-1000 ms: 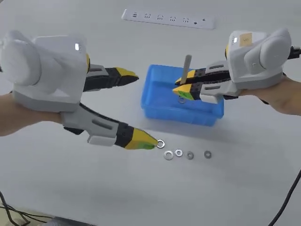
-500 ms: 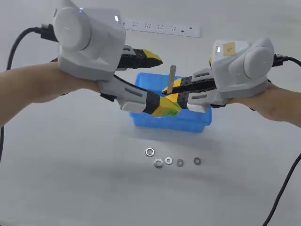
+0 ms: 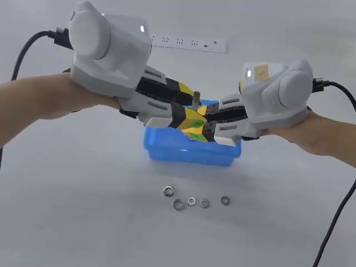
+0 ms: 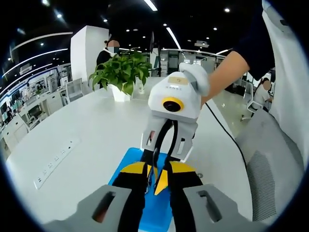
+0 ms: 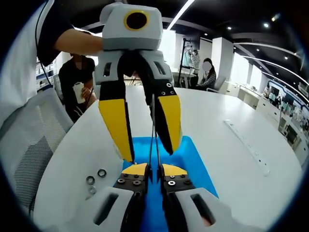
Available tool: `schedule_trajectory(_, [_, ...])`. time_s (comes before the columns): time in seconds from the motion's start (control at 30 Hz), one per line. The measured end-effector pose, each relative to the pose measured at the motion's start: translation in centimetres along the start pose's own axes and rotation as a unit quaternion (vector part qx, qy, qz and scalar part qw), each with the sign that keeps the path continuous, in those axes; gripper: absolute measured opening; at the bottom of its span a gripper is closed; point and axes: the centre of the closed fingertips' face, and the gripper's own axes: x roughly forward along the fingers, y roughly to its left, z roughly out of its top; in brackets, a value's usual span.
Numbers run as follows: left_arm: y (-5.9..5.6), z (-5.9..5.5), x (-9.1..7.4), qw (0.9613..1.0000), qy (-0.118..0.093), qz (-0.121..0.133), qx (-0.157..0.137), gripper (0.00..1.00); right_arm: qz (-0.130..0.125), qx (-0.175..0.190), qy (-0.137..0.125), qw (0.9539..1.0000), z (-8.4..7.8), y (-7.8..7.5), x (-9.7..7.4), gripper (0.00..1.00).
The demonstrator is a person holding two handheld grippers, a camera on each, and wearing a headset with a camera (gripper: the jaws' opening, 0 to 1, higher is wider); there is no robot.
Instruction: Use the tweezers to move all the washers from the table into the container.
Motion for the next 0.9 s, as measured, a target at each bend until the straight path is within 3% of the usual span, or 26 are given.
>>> schedule_trajectory(0.23, [0.38,0.20,-0.12,0.9998,0.001,0.013,0.017,0.10,0.002,-0.006,0.005,1.0000,-0.10,0.18,-0.08,0.10])
schedule_trajectory(0.4, [0.04,0.26,0.04,0.9998,0.003,0.008,0.016,0.09,0.002,-0.007,0.007,0.9999,-0.21,0.20,-0.06,0.10])
schedule_trajectory(0.57, [0.22,0.32,0.32,0.9992,0.004,0.012,0.038,0.07,-0.001,-0.006,0.010,0.9999,-0.27,0.23,-0.19,0.10])
schedule_trajectory(0.9, [0.50,0.07,0.31,0.9987,0.011,0.015,0.047,0.07,-0.012,0.003,0.021,0.9997,-0.27,0.70,-0.45,0.12])
